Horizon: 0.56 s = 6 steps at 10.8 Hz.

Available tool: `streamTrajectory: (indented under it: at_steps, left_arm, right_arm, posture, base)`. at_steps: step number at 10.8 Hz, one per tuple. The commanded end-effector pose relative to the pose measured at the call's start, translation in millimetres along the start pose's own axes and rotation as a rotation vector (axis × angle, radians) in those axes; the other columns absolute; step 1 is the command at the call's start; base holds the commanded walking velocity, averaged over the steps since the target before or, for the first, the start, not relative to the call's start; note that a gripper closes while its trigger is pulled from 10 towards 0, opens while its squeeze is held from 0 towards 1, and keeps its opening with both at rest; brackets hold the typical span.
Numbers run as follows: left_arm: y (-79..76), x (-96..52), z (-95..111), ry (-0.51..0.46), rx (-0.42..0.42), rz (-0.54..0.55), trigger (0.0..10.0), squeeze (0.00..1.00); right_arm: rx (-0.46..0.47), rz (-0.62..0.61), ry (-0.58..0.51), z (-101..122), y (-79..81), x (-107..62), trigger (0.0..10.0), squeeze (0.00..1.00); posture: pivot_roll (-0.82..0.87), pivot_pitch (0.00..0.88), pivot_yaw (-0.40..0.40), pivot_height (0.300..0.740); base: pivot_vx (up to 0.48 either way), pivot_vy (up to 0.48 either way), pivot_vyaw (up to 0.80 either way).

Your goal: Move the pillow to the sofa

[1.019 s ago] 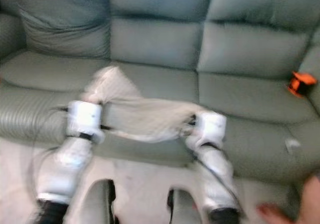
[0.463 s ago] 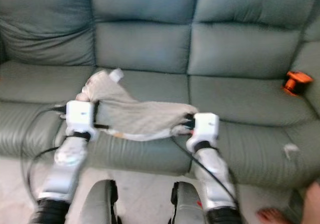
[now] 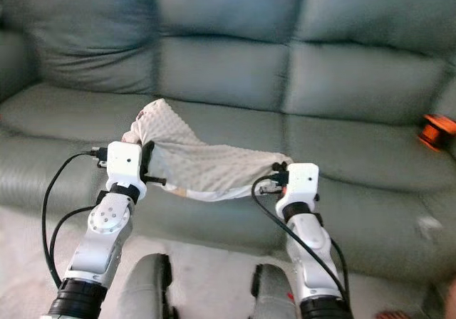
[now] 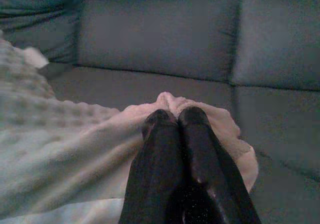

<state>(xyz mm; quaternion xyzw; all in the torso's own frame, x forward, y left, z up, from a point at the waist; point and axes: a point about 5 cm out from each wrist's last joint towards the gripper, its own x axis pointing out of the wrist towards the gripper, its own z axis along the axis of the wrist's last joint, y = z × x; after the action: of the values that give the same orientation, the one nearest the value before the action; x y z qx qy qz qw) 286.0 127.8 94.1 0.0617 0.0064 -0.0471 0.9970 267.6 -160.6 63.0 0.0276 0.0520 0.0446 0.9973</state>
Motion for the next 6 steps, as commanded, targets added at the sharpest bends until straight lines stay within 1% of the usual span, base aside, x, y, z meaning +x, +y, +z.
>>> streamTrajectory:
  at_steps: [1,2,3,5,6]
  left_arm:
    - [2.3,1.3,3,-0.014,0.004,0.007,10.0,0.0]
    - [1.2,0.0,3,-0.015,0.004,0.003,10.0,0.0]
    - [0.4,-0.9,3,-0.013,-0.002,0.002,10.0,0.0]
    - [-7.4,-3.8,4,-0.025,0.012,-0.049,10.0,0.0]
    - [-11.3,-5.0,2,-0.015,0.001,-0.063,10.0,0.0]
  right_arm:
    - [-0.001,0.014,-0.019,5,3.2,1.8,10.0,0.0]
    - [0.0,0.015,-0.019,5,3.6,1.8,10.0,0.0]
    - [0.0,0.015,-0.02,5,3.7,2.2,10.0,0.0]
    - [0.0,0.013,-0.021,5,3.4,2.2,10.0,0.0]
    - [-0.003,0.006,-0.019,5,2.5,2.3,10.0,0.0]
  posture:
    - [-0.03,0.0,-0.004,0.615]
    - [-0.02,0.0,-0.005,0.615]
    - [-0.02,0.0,-0.005,0.615]
    - [-0.02,0.0,-0.009,0.615]
    - [-0.02,0.0,-0.011,0.615]
  base:
    - [0.0,0.401,0.0]
    - [0.0,0.416,0.0]
    - [0.0,0.0,0.0]
    - [0.0,0.0,0.0]
    - [0.0,0.0,0.0]
